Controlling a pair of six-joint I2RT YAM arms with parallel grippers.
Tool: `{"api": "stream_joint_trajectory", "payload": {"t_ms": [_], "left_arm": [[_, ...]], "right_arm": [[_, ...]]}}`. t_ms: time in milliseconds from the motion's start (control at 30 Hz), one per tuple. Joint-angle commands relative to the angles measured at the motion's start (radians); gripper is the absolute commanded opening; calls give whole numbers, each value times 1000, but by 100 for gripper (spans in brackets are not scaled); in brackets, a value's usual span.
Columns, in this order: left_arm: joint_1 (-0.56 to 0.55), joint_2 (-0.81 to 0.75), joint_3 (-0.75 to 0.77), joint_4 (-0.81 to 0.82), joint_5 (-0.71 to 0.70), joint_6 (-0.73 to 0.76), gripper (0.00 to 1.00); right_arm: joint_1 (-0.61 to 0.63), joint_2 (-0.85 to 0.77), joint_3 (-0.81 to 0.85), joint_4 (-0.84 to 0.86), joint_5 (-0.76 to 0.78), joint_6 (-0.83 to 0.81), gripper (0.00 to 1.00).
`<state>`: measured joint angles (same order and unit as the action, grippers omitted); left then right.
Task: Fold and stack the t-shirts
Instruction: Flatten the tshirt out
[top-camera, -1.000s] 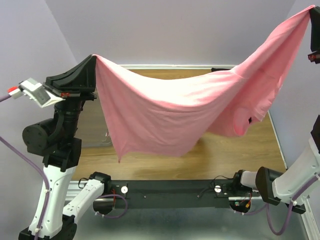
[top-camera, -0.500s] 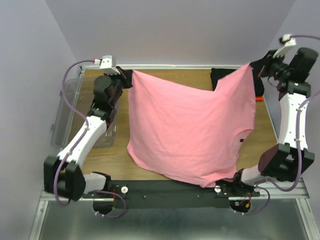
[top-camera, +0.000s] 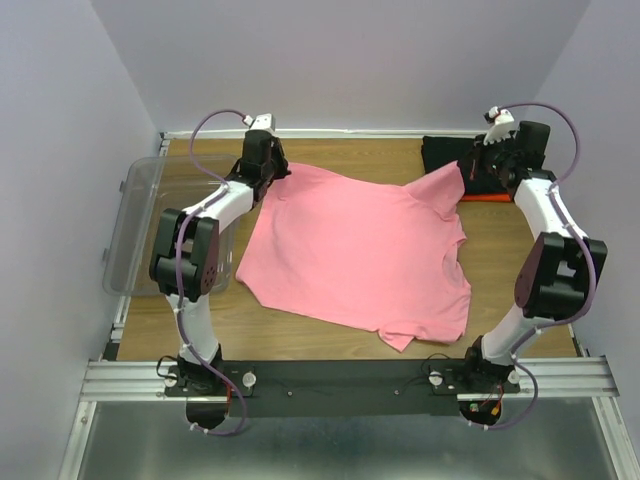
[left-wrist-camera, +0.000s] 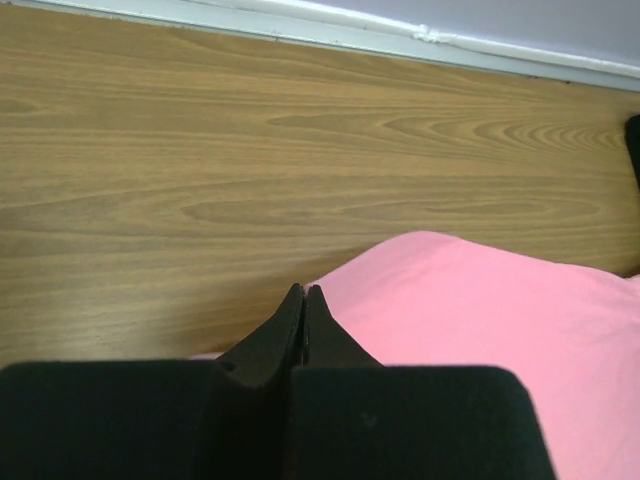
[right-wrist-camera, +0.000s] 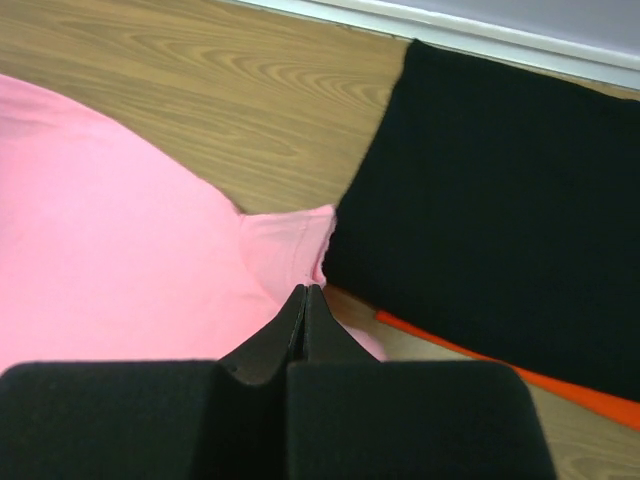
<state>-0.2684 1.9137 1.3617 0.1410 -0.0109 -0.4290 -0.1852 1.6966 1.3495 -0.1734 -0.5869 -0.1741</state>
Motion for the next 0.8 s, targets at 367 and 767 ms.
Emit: {"api": "stream_joint_trajectory", "payload": {"t_ms": [367,767], "left_arm": [[34,90,174,-110,-101,24,0],[44,-146,37,71,169,78,0]], "right_arm": [[-3,143,241,68,21,61,1],[20,-101,212,23,-64,139,1]]}}
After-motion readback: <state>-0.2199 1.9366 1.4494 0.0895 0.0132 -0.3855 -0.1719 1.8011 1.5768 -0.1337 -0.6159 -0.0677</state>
